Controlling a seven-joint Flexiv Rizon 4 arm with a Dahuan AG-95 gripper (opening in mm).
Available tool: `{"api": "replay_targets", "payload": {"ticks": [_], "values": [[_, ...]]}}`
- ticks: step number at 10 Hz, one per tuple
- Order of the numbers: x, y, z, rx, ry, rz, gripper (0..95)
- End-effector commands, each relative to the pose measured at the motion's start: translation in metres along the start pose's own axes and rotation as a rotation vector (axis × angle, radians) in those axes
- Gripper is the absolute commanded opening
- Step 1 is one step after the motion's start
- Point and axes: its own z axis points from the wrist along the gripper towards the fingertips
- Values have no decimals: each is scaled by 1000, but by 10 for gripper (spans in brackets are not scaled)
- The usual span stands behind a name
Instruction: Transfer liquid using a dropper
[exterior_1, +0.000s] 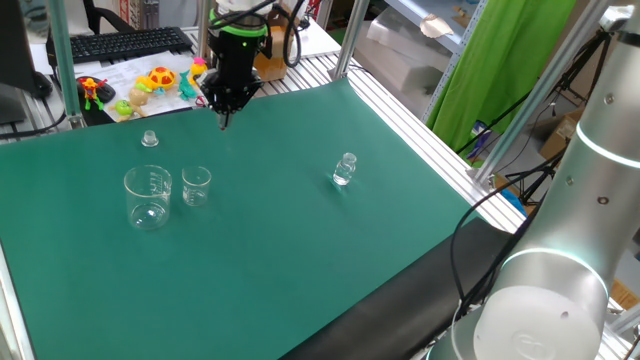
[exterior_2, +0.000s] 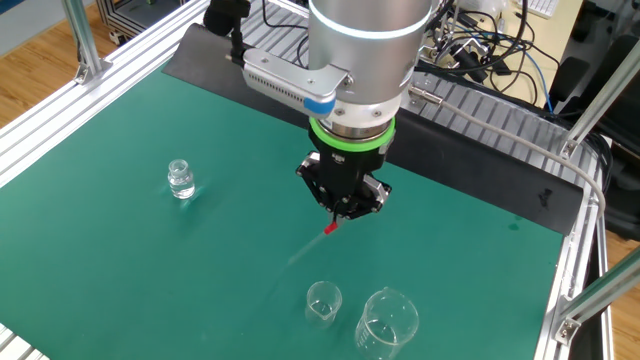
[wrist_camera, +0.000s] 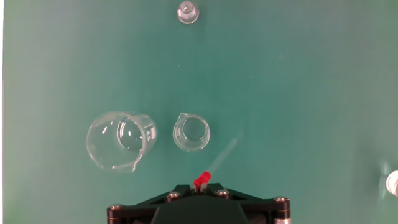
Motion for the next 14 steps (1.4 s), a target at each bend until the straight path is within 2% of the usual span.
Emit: {"api": "replay_targets", "payload": {"ticks": [1, 2, 4, 5, 7, 8, 9, 13, 14], "values": [[1, -4, -3, 1, 4, -2, 0], [6, -9, -3, 3, 9, -6, 0], [19, -18, -3, 4, 0, -4, 0], [22, -25, -6, 11, 16, -10, 0], [23, -36, -10, 20, 29, -23, 0], [25, -46, -14, 31, 47, -45, 0], [26, -50, -16, 35, 54, -55, 0], [36, -74, -21, 34, 63, -96, 0], [42, -82, -21, 34, 62, -104, 0]]}}
